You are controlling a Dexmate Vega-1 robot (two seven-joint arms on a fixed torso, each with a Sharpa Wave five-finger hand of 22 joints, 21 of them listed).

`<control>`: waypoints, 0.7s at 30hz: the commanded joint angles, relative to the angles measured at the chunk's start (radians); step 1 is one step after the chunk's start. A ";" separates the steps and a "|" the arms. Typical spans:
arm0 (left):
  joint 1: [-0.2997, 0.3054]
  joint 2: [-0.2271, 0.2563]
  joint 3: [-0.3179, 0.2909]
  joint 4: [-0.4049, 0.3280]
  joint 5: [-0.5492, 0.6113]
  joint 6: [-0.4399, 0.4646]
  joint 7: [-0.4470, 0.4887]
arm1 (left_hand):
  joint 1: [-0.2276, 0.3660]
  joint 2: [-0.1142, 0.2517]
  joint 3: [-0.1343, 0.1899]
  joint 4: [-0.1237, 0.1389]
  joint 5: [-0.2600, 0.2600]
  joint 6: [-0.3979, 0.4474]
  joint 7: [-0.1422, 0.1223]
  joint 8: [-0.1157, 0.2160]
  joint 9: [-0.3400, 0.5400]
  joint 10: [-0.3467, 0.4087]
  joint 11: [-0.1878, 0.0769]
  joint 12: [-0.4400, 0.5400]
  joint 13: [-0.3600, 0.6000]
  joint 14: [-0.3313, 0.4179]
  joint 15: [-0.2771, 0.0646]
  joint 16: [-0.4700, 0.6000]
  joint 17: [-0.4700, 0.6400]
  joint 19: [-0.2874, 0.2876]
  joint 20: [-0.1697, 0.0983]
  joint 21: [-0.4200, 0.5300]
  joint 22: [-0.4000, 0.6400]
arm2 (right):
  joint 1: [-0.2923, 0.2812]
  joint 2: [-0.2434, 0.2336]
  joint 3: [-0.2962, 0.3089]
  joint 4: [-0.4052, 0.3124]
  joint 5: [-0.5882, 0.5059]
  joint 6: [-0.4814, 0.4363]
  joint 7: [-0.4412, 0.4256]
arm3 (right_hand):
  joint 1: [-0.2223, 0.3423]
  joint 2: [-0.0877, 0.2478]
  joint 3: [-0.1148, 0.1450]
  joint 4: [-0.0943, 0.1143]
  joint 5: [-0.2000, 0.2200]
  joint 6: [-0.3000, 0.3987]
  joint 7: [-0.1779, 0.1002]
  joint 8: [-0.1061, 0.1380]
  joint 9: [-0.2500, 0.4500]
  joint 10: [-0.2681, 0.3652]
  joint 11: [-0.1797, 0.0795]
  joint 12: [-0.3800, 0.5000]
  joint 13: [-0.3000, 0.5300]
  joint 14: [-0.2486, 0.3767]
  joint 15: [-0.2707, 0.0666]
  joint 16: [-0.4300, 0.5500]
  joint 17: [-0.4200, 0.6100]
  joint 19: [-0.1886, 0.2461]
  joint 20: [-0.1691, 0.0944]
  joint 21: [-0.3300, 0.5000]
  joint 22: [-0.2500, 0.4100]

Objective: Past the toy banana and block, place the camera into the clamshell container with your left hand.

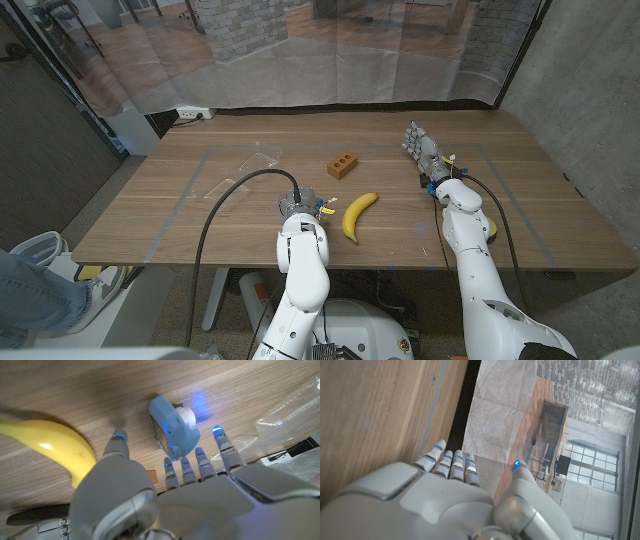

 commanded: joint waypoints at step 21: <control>-0.050 -0.045 0.028 0.131 -0.037 0.094 0.113 | 0.309 0.100 0.099 -0.028 -0.072 0.182 0.026 0.045 0.007 0.096 -0.020 0.025 0.011 0.179 -0.049 0.068 0.075 0.276 -0.008 0.105 0.014 | 0.007 -0.010 0.021 0.013 0.040 0.027 0.031 | -0.001 0.004 0.001 -0.006 0.000 0.008 -0.007 0.008 0.005 0.012 -0.003 0.009 0.004 0.020 0.001 0.004 0.004 0.025 -0.002 -0.006 0.005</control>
